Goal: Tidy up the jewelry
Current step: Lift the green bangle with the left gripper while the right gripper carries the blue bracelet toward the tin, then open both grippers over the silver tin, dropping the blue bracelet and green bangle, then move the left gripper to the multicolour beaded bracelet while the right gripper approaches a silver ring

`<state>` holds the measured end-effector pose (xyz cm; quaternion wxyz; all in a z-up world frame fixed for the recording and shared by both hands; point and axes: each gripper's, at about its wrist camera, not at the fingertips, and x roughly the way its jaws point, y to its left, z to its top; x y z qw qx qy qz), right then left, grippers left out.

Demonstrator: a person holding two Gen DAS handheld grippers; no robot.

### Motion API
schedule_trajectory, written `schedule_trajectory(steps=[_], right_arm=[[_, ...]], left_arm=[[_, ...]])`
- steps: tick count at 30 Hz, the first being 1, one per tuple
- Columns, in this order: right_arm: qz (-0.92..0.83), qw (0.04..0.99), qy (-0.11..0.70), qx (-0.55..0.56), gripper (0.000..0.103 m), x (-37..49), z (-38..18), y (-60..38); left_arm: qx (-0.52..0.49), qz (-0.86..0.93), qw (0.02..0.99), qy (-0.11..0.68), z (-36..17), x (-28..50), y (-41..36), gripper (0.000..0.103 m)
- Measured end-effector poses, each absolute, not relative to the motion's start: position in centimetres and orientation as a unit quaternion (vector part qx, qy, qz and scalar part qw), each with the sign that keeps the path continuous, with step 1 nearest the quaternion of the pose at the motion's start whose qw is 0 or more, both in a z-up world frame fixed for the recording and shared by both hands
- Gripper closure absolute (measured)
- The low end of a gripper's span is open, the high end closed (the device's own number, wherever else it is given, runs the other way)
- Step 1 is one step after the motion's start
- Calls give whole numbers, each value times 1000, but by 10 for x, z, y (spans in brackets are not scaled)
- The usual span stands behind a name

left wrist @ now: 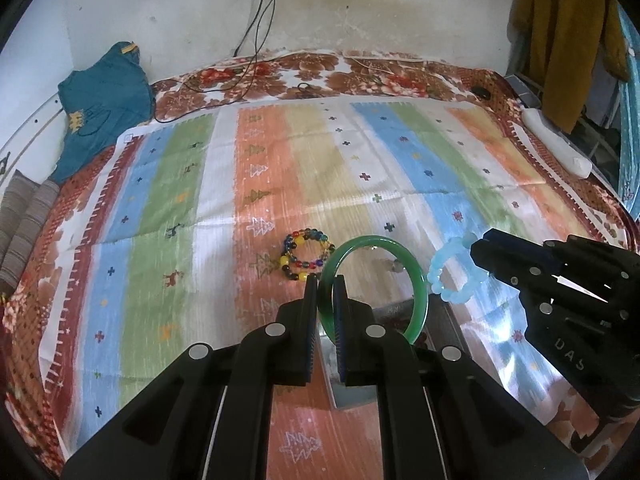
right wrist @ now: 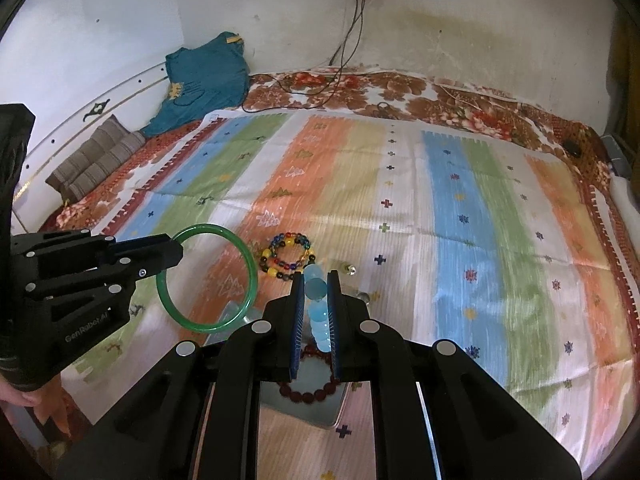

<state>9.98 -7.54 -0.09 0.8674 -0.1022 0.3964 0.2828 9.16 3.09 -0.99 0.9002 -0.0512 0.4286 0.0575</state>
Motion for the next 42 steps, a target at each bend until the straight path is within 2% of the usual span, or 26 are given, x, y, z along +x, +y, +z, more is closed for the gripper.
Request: schedule_trajectory(steps=[12, 14, 15, 17, 18, 22, 29, 36, 39, 42], right_arm=[[293, 860, 409, -89, 91, 85, -4, -84], [295, 860, 406, -87, 91, 85, -1, -85], [296, 861, 405, -87, 88, 85, -1, -84], [292, 861, 406, -88, 72, 86, -2, -85], [288, 862, 408, -86, 69, 88, -3, -86], [276, 860, 421, -84, 68, 95, -9, -89], [266, 859, 430, -80, 68, 107, -14, -91], [267, 859, 429, -85, 64, 115, -16, -87], [266, 859, 429, -90, 63, 120, -18, -84], [263, 858, 432, -93, 59, 126, -21, -80]], left_arm=[[-67, 41, 895, 439, -14, 76, 21, 95], [-80, 20, 887, 454, -20, 76, 21, 92], [-82, 19, 885, 457, -21, 77, 21, 91], [-68, 33, 889, 452, -21, 77, 20, 91], [-67, 38, 889, 451, -20, 77, 22, 91], [-77, 55, 886, 455, -21, 80, 33, 91], [-94, 79, 885, 449, -20, 86, 50, 78], [-90, 84, 882, 455, -25, 99, 56, 75], [-88, 85, 881, 457, -27, 105, 57, 65], [-79, 87, 881, 459, -29, 113, 58, 65]])
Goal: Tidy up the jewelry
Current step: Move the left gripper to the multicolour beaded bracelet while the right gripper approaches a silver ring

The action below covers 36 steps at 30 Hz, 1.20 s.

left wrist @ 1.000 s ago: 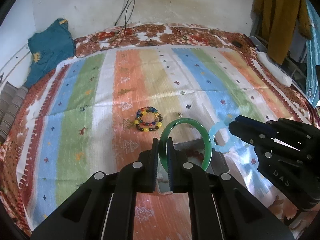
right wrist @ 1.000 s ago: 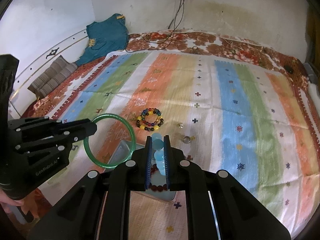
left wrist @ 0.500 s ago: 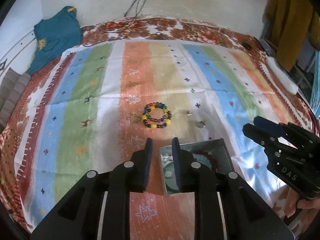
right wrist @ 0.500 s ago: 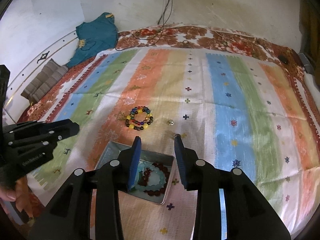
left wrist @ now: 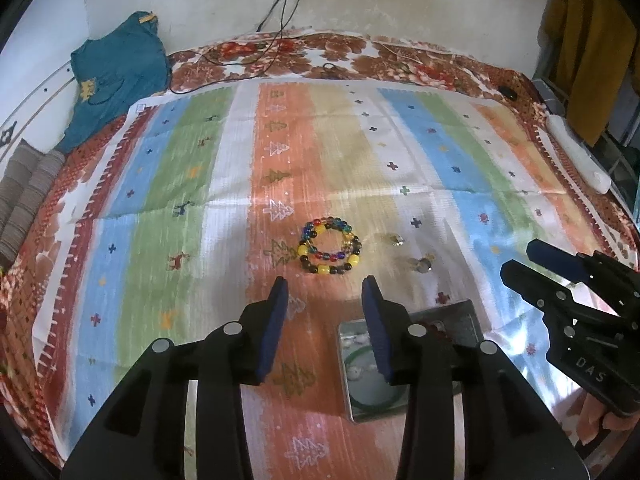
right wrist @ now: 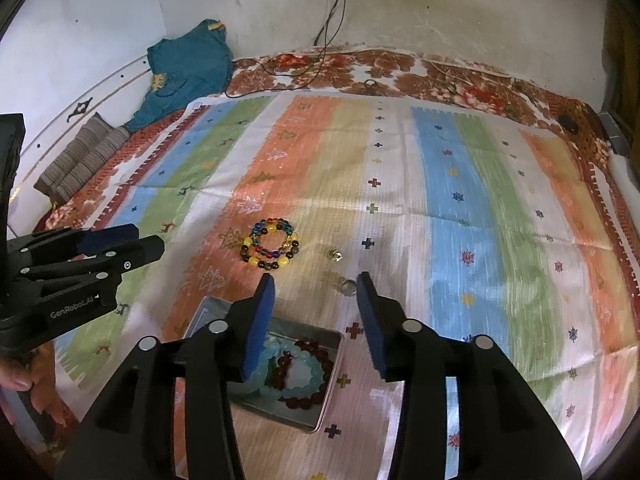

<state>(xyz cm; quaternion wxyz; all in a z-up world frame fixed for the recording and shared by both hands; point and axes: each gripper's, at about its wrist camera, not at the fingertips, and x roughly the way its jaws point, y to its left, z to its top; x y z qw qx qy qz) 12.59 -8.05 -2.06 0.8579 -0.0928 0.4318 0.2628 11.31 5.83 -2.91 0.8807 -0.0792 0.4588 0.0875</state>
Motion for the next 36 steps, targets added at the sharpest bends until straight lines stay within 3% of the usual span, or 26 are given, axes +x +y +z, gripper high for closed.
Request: schedule_trajectory(steps=[3, 5, 20, 36], right_arm=[[260, 857, 435, -96, 56, 132, -24, -77], [263, 854, 438, -98, 54, 137, -25, -73], [259, 850, 448, -104, 44, 168, -39, -61], [249, 829, 485, -127, 43, 201, -73, -48]], left_arm=[[-68, 90, 878, 465, -33, 122, 61, 62], [-57, 91, 877, 468, -36, 128, 64, 53], [-50, 98, 863, 493, -57, 168, 76, 53], [-52, 112, 846, 519, -88, 199, 94, 53]])
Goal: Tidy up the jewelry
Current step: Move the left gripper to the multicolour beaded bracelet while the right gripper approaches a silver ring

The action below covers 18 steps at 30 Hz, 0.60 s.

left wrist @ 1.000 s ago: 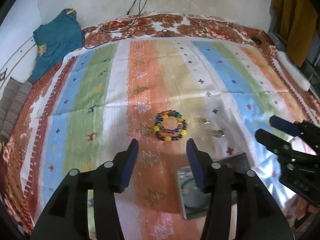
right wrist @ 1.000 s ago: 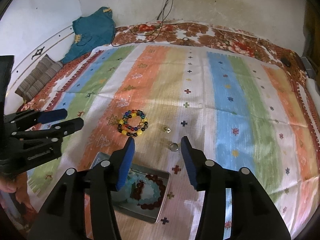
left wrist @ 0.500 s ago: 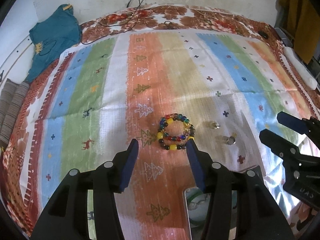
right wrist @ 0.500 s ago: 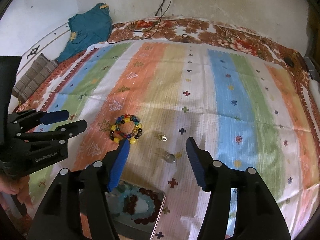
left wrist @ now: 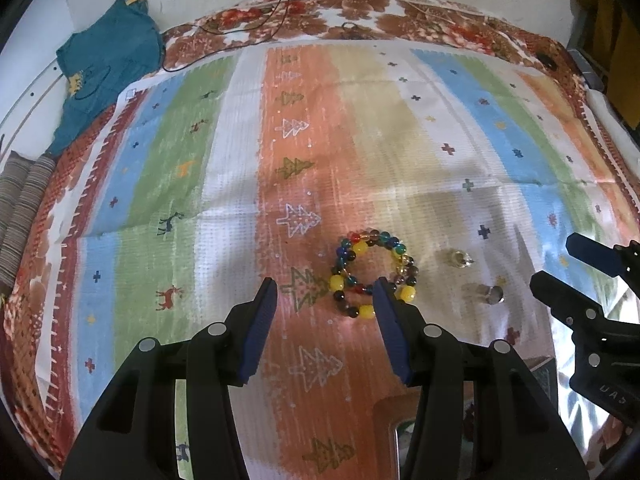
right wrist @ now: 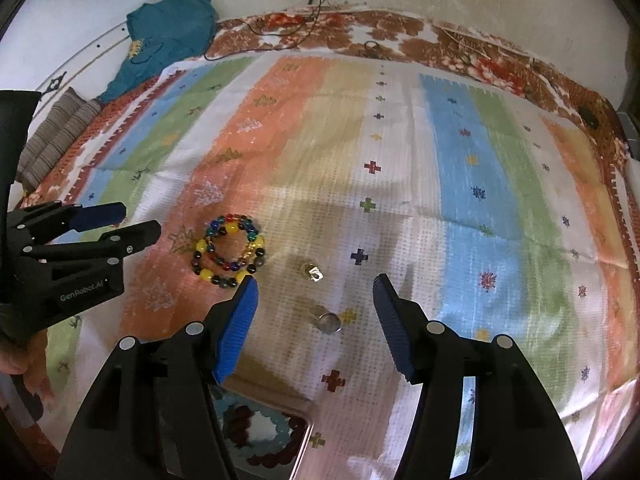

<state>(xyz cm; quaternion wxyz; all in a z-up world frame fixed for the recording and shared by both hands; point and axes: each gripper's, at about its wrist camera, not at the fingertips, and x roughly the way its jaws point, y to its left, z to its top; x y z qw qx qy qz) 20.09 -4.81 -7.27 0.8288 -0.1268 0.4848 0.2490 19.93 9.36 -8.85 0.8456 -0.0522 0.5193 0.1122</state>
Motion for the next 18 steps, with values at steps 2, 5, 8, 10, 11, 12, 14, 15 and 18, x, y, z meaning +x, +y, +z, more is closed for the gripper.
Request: schedule_trajectory(steps=[2, 5, 8, 10, 11, 12, 14, 15, 18], right_arm=[[249, 826, 490, -125, 43, 205, -76, -47], [248, 824, 494, -127, 43, 209, -81, -45], [248, 819, 499, -135, 43, 212, -85, -41], [249, 816, 502, -142, 43, 214, -89, -38], [250, 815, 503, -143, 43, 215, -90, -37], [250, 813, 506, -146, 43, 216, -92, -35], [251, 810, 509, -151, 43, 217, -97, -33], [251, 808, 510, -152, 43, 218, -98, -32], [253, 803, 514, -163, 43, 220, -104, -28]], left_arm=[[-54, 112, 843, 523, -93, 203, 96, 53], [-65, 108, 839, 529, -100, 208, 98, 53], [-64, 106, 837, 533, -106, 213, 97, 53], [-63, 105, 836, 536, -110, 217, 97, 53], [-64, 105, 834, 538, -113, 220, 98, 53], [-64, 105, 833, 540, -115, 222, 98, 53], [-66, 104, 830, 544, -119, 226, 99, 53], [-65, 104, 829, 546, -122, 228, 99, 53], [-56, 107, 825, 552, -128, 232, 99, 53]])
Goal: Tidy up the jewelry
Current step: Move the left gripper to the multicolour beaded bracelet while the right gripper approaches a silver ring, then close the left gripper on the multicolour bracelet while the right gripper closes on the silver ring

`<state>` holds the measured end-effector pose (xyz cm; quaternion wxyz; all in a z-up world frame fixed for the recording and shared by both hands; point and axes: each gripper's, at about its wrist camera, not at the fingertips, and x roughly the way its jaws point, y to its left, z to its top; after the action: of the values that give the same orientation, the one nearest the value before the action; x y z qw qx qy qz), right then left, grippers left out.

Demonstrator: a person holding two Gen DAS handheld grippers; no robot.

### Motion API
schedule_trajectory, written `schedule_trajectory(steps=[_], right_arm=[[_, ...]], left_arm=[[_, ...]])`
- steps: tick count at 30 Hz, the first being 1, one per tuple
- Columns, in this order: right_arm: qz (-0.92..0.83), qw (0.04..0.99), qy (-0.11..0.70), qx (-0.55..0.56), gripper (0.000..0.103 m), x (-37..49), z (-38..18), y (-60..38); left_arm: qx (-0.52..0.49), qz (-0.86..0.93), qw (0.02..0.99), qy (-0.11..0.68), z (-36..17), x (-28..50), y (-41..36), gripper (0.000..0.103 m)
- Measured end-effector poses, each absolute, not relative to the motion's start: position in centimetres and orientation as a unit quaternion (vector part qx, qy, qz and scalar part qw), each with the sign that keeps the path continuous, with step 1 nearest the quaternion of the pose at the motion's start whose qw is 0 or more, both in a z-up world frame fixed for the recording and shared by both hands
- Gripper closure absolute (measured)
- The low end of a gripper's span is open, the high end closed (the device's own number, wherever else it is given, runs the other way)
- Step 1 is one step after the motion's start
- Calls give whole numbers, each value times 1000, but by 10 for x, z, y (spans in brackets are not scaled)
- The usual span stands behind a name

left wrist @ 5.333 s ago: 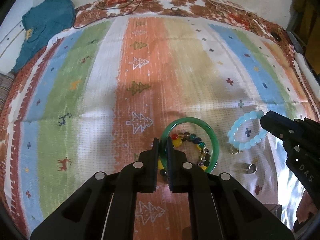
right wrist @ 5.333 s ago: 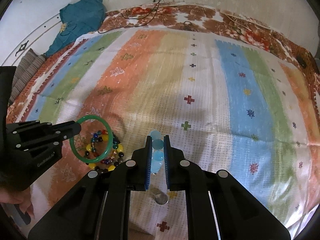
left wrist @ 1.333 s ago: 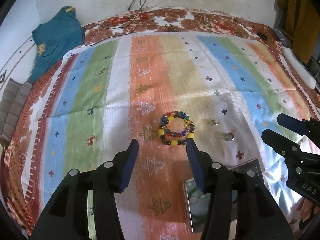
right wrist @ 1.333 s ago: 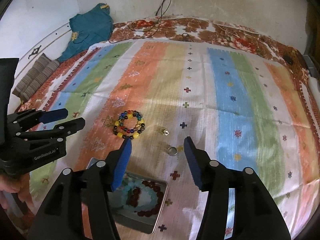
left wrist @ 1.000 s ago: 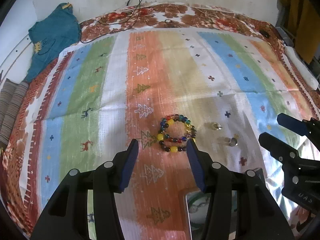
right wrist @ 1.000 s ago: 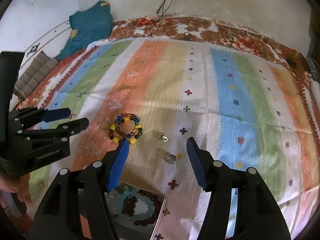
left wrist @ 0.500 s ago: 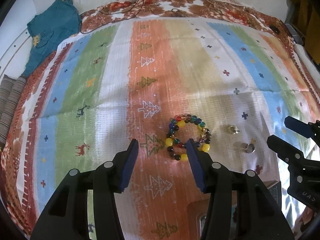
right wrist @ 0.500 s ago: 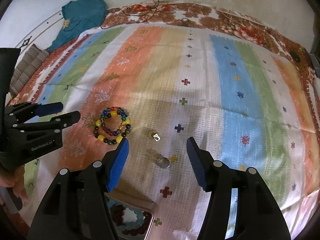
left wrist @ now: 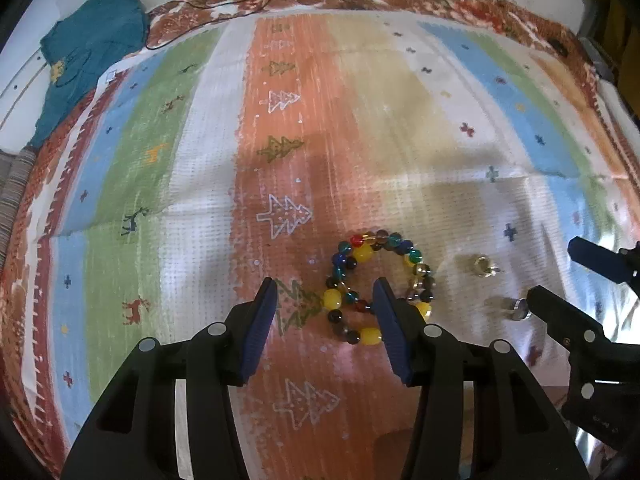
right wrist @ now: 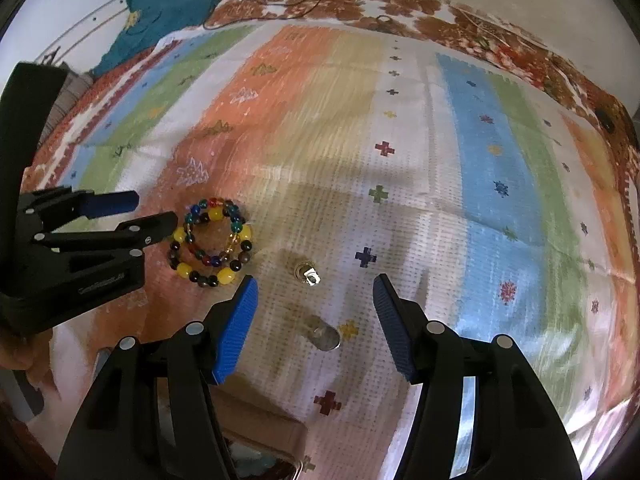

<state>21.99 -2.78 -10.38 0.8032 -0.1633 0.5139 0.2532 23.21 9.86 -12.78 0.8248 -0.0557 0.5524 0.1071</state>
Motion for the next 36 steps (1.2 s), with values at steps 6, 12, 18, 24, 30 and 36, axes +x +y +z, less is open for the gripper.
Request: schedule_trajectory(steps=[6, 12, 18, 24, 30, 36], right_arm=[[252, 795, 525, -168, 43, 227, -114, -23], [254, 786, 542, -152, 43, 235, -125, -22], [255, 780, 550, -156, 44, 242, -135, -16], [253, 771, 562, -160, 49, 250, -146, -12], [247, 765, 573, -162, 57, 256, -156, -12], [251, 764, 570, -170, 75, 256, -157, -7]], left_arm=[[-55, 101, 821, 559, -136, 240, 100, 53], [-56, 100, 815, 569, -147, 244, 104, 53], [-62, 95, 811, 574, -154, 248, 109, 53], [-66, 92, 810, 576, -158, 254, 112, 55], [-57, 89, 810, 577, -163, 261, 111, 60], [-44, 70, 812, 578, -164, 265, 102, 82]])
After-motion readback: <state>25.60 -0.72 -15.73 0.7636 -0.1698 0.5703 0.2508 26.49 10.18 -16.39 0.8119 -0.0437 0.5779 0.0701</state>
